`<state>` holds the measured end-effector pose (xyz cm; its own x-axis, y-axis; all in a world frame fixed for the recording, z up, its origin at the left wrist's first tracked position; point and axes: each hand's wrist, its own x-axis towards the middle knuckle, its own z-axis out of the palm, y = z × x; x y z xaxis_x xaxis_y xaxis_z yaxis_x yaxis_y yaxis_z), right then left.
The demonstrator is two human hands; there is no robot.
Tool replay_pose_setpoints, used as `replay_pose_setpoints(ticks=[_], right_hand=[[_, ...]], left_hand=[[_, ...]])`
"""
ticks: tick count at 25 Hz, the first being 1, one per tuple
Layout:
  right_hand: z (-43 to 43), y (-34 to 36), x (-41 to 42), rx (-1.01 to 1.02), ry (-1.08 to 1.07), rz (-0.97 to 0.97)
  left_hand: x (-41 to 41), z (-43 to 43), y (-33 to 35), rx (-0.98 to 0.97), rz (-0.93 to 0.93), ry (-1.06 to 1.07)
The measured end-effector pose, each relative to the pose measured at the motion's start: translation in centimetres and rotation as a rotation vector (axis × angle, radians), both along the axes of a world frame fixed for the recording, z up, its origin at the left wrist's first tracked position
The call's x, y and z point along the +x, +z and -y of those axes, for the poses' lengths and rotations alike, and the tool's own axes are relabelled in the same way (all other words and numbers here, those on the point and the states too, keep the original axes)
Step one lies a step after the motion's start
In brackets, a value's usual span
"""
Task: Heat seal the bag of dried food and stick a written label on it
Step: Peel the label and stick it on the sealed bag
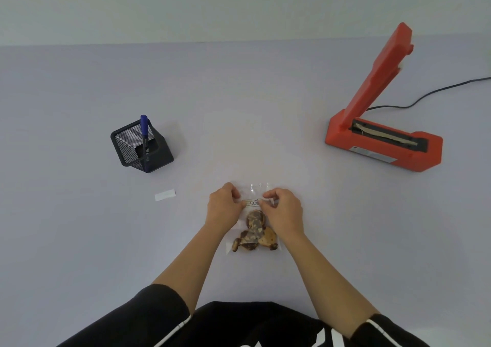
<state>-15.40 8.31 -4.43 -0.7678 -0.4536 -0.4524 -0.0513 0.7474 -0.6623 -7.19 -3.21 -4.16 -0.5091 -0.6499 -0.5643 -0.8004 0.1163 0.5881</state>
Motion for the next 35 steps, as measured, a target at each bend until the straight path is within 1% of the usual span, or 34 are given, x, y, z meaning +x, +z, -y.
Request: replay_pose_setpoints(ticks=[3,6,10,12,15,23,26,31,35], right_hand=[[-0.1,0.0,0.1,-0.010,-0.010,-0.001],[0.0,0.2,0.1,0.000,-0.019,0.006],[0.4,0.4,0.3,0.054,0.000,-0.040],[0.6,0.4,0.4,0.090,-0.001,-0.056],[0.8,0.5,0.3,0.117,-0.008,-0.046],[0.5,0.7,0.3,0.110,-0.021,-0.043],[0.5,0.8,0.3,0.100,-0.017,-0.029],[0.7,0.6,0.4,0.136,0.060,-0.085],[0.5,0.5,0.1,0.130,0.081,-0.063]], left_hand=[[0.2,0.1,0.0,-0.002,0.010,-0.015],[0.3,-0.2,0.1,-0.015,-0.001,0.016],[-0.2,-0.3,0.1,-0.050,0.029,-0.007],[-0.2,-0.2,0.0,-0.033,0.036,0.027],[0.0,0.1,0.0,-0.004,0.014,0.076],[0.2,0.3,0.1,-0.003,-0.003,0.070],[0.6,0.2,0.1,0.017,-0.042,0.094],[0.7,0.3,0.2,-0.013,-0.023,-0.005],[0.8,0.6,0.2,0.002,-0.027,0.002]])
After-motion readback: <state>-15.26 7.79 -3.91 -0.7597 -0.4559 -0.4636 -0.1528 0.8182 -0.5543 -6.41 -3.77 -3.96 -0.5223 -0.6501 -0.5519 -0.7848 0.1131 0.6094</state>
